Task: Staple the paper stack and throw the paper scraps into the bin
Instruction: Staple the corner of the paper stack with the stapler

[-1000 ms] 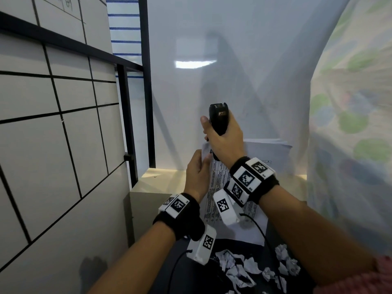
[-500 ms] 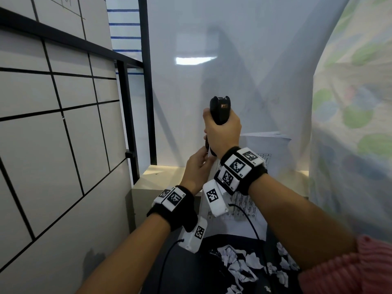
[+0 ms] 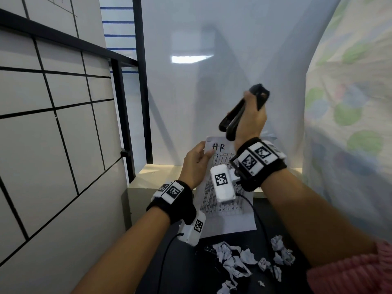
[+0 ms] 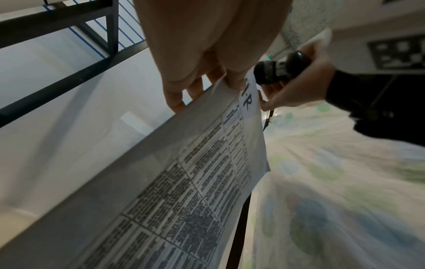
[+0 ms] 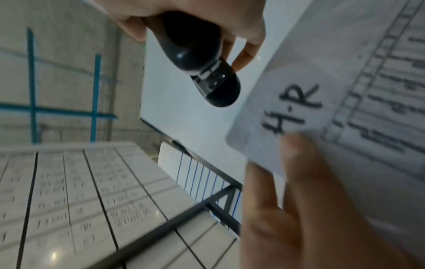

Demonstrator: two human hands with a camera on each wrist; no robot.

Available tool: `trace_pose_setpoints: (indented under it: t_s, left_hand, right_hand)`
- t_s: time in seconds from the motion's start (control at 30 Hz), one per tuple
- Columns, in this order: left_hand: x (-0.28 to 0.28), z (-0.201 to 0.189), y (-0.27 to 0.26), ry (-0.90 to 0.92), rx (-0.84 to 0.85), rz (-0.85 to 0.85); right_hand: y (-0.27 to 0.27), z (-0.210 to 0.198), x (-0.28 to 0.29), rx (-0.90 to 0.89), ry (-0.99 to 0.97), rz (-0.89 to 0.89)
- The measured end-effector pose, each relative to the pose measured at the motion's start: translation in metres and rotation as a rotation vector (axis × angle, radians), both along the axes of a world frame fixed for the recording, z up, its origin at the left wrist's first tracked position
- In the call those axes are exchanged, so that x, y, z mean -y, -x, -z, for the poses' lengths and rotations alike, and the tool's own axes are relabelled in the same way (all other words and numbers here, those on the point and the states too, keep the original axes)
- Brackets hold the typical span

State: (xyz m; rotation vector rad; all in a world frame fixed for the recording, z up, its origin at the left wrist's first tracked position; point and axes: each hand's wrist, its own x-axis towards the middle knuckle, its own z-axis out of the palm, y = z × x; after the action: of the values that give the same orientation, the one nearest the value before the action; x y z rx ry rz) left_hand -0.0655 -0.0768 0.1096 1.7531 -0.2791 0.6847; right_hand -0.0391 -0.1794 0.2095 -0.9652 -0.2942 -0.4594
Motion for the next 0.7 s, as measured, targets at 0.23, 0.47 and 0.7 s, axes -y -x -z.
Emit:
trace_pose_setpoints:
  t_s: [0.23, 0.47, 0.7]
  left_hand:
    - [0.009, -0.002, -0.004, 0.066, -0.011, -0.039]
    - [0.009, -0.008, -0.007, 0.148, -0.011, -0.084]
    - [0.009, -0.006, -0.012, 0.242, -0.030, -0.083]
  right_hand:
    - [-0.032, 0.031, 0.093, -0.107, 0.054, 0.106]
    - [-0.052, 0.133, 0.175, -0.470, 0.944, 0.360]
    - [-0.059, 0.217, 0.211, -0.756, 1.848, 0.054]
